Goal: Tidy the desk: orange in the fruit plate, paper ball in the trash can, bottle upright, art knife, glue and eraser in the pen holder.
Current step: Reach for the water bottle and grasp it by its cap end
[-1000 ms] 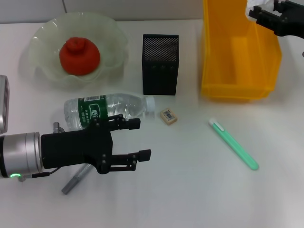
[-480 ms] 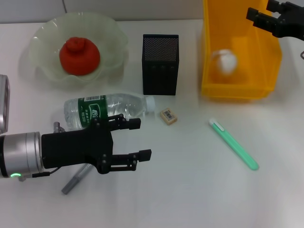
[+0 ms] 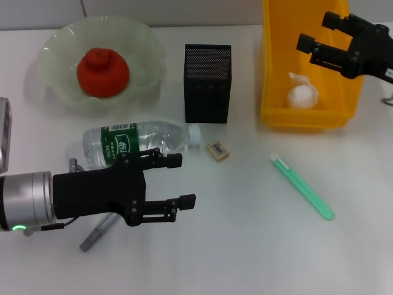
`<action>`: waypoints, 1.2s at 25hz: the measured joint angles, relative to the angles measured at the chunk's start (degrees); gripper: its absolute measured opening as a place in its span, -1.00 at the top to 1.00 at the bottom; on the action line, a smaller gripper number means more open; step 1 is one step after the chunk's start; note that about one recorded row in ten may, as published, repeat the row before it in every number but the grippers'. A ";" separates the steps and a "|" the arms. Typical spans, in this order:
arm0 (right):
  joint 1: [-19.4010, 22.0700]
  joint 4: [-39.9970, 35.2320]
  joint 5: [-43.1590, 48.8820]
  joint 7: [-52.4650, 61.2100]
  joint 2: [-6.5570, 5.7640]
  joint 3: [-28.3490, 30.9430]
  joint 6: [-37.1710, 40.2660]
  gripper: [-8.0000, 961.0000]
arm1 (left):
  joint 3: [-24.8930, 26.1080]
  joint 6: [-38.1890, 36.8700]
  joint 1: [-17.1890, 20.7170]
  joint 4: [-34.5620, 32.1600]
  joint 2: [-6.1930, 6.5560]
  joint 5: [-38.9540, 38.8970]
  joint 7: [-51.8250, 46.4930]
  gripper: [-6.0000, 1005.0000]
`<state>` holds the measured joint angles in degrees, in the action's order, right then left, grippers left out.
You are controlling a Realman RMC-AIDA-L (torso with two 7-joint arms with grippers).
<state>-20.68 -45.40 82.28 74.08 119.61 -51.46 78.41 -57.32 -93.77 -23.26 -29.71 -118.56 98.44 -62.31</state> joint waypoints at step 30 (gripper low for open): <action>2.85 31.21 8.79 -31.00 -0.21 -0.04 20.61 -0.70 | 0.55 0.33 -1.40 0.00 -0.13 -0.18 -0.52 -0.59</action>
<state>-17.83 -14.19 91.08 43.09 119.40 -51.50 99.02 -56.78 -93.44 -24.65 -29.71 -118.69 98.25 -62.84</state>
